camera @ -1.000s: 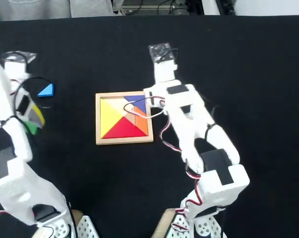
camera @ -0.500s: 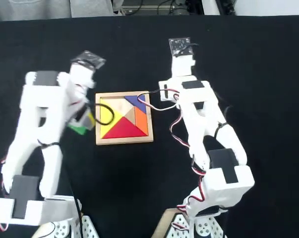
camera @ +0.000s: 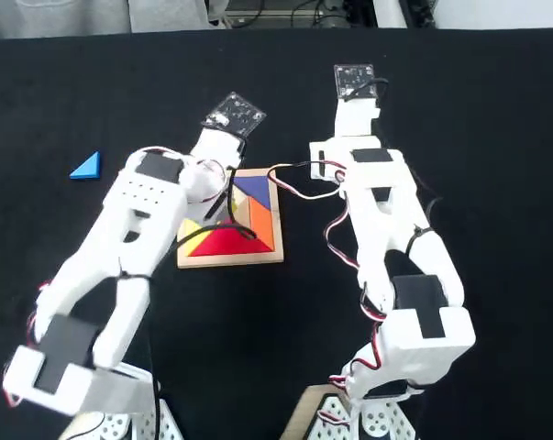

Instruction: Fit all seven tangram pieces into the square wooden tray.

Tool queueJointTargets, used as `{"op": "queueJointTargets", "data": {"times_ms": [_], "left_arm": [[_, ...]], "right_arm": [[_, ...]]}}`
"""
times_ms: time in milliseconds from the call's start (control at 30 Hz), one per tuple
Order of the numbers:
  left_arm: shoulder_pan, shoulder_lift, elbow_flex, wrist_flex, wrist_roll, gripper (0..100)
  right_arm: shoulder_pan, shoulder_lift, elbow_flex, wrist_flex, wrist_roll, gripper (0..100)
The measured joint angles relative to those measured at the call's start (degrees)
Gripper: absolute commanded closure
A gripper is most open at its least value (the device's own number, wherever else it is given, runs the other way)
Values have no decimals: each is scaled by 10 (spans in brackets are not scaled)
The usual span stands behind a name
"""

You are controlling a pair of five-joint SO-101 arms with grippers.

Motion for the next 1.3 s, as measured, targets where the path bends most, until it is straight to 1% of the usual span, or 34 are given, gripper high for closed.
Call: {"op": "queueJointTargets", "data": {"times_ms": [67,133,300,433,700,833,867,1067,1300], "left_arm": [[-1,35,0,-34,0,870],[-2,76,-4,-51,0,870],[-4,164,-66,-58,0,869],[-10,204,-111,-58,1,869],[-10,215,-169,-32,0,857],[-10,215,-171,-32,0,734],[-10,215,-171,-31,0,720],[-10,215,-171,3,0,742],[-10,215,-171,6,0,743]], "right_arm": [[-1,0,0,-2,0,987],[-1,0,0,-5,0,987],[-1,0,0,-6,0,987],[-1,0,0,-6,0,987],[4,0,0,-6,0,987],[4,0,0,-6,0,987],[4,0,0,-6,0,987],[4,0,0,-6,0,987],[4,0,0,-6,0,987]]}}
